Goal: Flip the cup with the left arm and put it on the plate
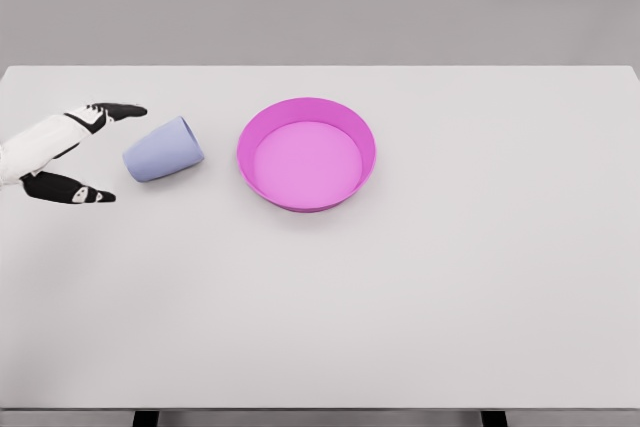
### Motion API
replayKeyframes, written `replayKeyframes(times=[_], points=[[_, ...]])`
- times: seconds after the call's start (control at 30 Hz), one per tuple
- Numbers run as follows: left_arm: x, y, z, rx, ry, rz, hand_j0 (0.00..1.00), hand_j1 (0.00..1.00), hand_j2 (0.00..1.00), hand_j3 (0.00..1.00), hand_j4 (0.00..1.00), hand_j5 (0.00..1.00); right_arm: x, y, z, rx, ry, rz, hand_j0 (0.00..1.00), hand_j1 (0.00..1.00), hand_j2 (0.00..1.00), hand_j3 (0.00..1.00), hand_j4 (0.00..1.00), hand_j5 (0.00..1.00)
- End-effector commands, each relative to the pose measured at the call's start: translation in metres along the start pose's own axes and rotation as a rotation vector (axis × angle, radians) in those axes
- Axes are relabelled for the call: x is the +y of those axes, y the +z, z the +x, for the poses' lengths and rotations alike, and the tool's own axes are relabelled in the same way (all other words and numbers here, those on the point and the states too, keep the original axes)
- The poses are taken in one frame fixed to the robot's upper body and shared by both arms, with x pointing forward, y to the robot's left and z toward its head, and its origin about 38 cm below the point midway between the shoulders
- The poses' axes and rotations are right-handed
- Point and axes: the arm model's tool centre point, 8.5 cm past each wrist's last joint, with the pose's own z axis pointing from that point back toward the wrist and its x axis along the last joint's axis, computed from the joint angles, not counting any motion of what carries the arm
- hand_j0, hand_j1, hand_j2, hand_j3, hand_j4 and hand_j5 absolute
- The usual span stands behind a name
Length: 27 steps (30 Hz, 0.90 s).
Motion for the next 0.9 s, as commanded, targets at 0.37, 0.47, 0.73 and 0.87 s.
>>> replayKeyframes(times=[0.37, 0.47, 0.73, 0.87], points=[[0.004, -0.036, -0.015, 0.228, 0.115, -0.03, 1.0, 1.0, 1.0, 1.0, 1.0, 1.0, 0.0, 0.0, 0.0, 0.0, 0.0, 0.0, 1.0, 1.0, 1.0, 1.0, 1.0, 1.0], [-0.006, -0.052, -0.026, 0.345, 0.218, -0.016, 1.0, 1.0, 1.0, 1.0, 1.0, 1.0, 0.0, 0.0, 0.0, 0.0, 0.0, 0.0, 1.0, 1.0, 1.0, 1.0, 1.0, 1.0], [-0.034, -0.107, -0.015, 0.408, 0.511, 0.036, 1.0, 1.0, 1.0, 1.0, 1.0, 1.0, 0.0, 0.0, 0.0, 0.0, 0.0, 0.0, 1.0, 1.0, 1.0, 1.0, 1.0, 1.0], [-0.029, -0.108, -0.024, 0.45, 0.521, 0.039, 1.0, 1.0, 1.0, 1.0, 1.0, 1.0, 0.0, 0.0, 0.0, 0.0, 0.0, 0.0, 1.0, 1.0, 1.0, 1.0, 1.0, 1.0]])
